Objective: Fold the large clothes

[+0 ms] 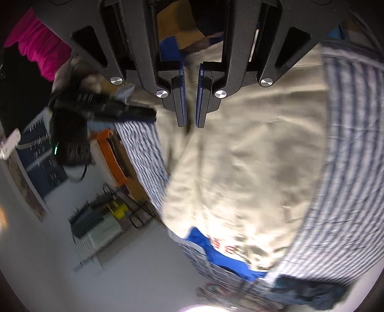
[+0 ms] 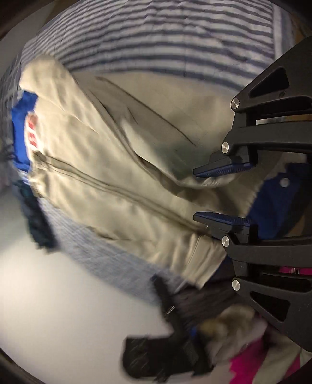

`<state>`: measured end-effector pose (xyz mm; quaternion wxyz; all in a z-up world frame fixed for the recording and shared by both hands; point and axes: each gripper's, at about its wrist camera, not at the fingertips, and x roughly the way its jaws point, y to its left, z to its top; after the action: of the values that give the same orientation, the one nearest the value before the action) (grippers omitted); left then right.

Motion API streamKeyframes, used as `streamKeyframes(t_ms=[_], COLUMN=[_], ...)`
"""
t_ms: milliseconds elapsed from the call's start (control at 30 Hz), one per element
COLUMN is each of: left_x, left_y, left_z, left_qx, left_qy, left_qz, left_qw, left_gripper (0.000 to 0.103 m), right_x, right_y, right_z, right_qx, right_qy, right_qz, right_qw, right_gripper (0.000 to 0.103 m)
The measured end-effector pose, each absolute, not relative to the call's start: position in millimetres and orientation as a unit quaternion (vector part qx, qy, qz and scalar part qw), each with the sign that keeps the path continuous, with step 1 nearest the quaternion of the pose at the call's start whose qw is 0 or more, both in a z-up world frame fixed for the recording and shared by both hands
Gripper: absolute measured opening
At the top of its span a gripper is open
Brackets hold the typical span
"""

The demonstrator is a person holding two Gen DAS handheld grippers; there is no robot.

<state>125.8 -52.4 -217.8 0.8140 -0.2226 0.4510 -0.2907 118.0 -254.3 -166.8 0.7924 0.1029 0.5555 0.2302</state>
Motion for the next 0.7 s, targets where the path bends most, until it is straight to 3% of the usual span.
streamKeyframes(t_ms=[233, 300, 467, 567, 700], left_x=[128.3, 129.1, 129.6, 130.0, 132.5], left_y=[-122.8, -138.8, -155.9, -153.3, -146.0], left_z=[-227.2, -234.0, -253.3, -259.9, -264.0], left_qx=[-0.164, -0.143, -0.114, -0.112, -0.118], left_qy=[0.479, 0.487, 0.513, 0.521, 0.526], left_qz=[-0.348, -0.352, -0.352, -0.348, -0.344], left_qw=[0.789, 0.786, 0.775, 0.771, 0.769], left_gripper=[0.004, 0.004, 0.004, 0.004, 0.004], right_x=[139.2, 153.8, 201.7, 235.4, 273.9], right_y=[-317.8, -331.5, -361.0, -372.1, -385.9], right_z=[-146.1, -142.4, -144.2, -150.4, -164.1], right_qx=[0.139, 0.146, 0.187, 0.211, 0.243], right_qy=[0.522, 0.511, 0.486, 0.475, 0.466], right_qz=[0.172, 0.151, 0.129, 0.113, 0.098], right_qw=[0.824, 0.833, 0.844, 0.846, 0.845], right_gripper=[0.029, 0.038, 0.039, 0.05, 0.055])
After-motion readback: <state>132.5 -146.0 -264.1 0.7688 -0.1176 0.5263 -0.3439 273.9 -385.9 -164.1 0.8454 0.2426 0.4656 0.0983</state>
